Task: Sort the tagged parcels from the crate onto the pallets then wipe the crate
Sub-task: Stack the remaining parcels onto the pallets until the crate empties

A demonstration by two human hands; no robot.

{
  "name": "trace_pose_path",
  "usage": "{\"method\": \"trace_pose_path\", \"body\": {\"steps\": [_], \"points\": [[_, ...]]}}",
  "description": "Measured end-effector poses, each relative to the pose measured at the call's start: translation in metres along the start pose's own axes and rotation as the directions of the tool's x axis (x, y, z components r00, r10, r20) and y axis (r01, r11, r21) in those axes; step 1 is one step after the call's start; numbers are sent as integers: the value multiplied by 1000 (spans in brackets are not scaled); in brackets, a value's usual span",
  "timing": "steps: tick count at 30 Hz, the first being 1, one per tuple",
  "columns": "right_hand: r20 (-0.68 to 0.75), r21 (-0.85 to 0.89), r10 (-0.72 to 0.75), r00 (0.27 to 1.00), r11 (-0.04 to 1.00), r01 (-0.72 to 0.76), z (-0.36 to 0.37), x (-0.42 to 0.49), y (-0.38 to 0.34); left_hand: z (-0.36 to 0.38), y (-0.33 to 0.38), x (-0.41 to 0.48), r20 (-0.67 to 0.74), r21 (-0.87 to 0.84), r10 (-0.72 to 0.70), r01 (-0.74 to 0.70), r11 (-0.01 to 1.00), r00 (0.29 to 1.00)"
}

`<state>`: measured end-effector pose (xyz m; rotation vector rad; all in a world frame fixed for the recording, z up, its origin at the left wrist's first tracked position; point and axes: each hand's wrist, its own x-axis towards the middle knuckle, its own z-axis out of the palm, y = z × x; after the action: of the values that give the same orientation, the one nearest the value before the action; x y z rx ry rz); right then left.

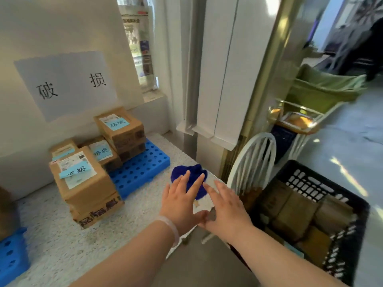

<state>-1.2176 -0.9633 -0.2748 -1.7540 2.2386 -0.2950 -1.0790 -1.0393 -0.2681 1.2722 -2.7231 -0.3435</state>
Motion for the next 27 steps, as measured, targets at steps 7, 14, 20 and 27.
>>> {"method": "trace_pose_path", "body": {"steps": [7, 14, 20, 27], "points": [[-22, 42, 196, 980, 980, -195, -27, -47, 119, 39, 119, 43, 123, -55, 200, -194, 979, 972], [-3, 117, 416, 909, 903, -413, -47, -79, 241, 84, 217, 83, 227, -47, 262, -258, 965, 938], [103, 195, 509, 854, 832, -519, -35, -99, 302, 127, 263, 93, 396, -51, 216, -213, 976, 892], [234, 259, 568, 789, 746, -614, -2, -97, 335, 168, 274, 109, 541, -20, 150, -166, 986, 828]]}}
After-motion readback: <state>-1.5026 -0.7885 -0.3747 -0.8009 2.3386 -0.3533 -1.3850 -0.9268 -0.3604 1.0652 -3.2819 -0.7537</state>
